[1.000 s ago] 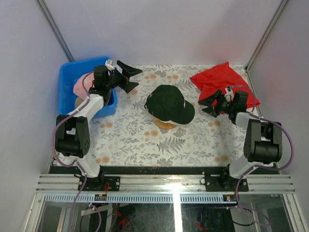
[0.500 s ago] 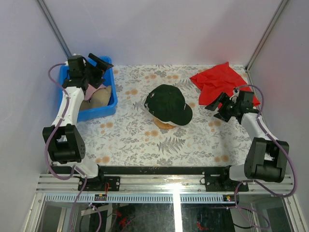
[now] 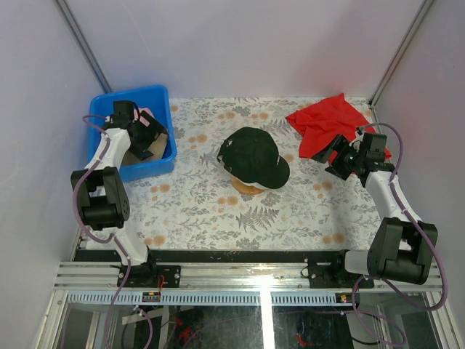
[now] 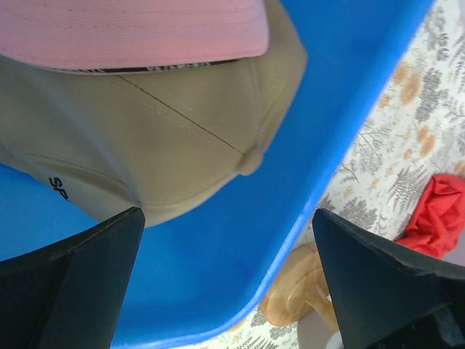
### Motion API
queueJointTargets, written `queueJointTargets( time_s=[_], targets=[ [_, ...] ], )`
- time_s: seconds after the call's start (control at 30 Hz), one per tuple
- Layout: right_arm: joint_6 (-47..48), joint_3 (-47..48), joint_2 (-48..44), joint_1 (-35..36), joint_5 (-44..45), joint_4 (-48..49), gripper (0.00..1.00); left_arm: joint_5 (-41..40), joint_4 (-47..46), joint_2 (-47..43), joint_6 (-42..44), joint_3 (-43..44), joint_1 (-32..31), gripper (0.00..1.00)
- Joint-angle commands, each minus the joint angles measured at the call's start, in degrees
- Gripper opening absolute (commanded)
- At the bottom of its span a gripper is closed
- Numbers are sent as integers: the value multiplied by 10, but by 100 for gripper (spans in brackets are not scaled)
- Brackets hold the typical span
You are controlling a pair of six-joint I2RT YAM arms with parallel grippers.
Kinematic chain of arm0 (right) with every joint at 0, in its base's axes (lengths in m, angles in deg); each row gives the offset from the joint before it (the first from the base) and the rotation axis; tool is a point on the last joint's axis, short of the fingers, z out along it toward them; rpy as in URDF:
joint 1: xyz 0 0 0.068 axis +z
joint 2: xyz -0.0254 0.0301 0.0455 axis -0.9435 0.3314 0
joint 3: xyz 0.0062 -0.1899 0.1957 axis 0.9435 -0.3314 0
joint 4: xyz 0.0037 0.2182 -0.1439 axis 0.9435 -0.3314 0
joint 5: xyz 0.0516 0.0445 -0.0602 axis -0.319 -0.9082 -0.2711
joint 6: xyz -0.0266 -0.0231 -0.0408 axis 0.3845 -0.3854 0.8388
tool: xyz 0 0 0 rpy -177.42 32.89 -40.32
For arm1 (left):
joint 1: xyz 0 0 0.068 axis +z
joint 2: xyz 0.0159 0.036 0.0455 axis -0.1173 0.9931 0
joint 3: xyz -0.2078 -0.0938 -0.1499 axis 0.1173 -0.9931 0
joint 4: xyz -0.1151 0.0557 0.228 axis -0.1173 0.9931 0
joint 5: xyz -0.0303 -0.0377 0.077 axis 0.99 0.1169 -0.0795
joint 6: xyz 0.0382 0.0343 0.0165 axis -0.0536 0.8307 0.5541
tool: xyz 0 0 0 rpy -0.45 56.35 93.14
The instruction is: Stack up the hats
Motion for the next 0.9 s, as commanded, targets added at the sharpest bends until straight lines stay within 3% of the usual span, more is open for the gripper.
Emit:
queueJointTargets(
  time_s=[0.0, 0.37, 0.43, 0.47, 0.5, 0.57, 0.63, 0.87],
  targets=[
    [-4, 16, -21, -1, 14, -3, 82, -30, 12, 31, 15, 24, 1, 100],
    [-2, 18, -28, -1, 23, -6, 81, -55, 36, 143, 15, 123, 11, 100],
    [-4, 18, -30, -1, 21, -3, 81, -54, 37, 156, 19, 134, 14, 95],
    [-5, 18, -30, -1, 19, -1, 81, -55, 40, 161, 20, 139, 14, 86],
    [-7, 19, -31, -1, 18, 2, 81, -52, 40, 163, 20, 141, 16, 56],
    [-10, 23, -32, -1, 15, 6, 81, -42, 37, 158, 20, 142, 19, 21],
    [-12, 28, -32, -1, 12, 7, 80, -27, 31, 142, 20, 143, 22, 2],
    [-21, 50, -30, -1, -5, 9, 80, 86, -12, 46, -29, 143, 30, 0]
  ],
)
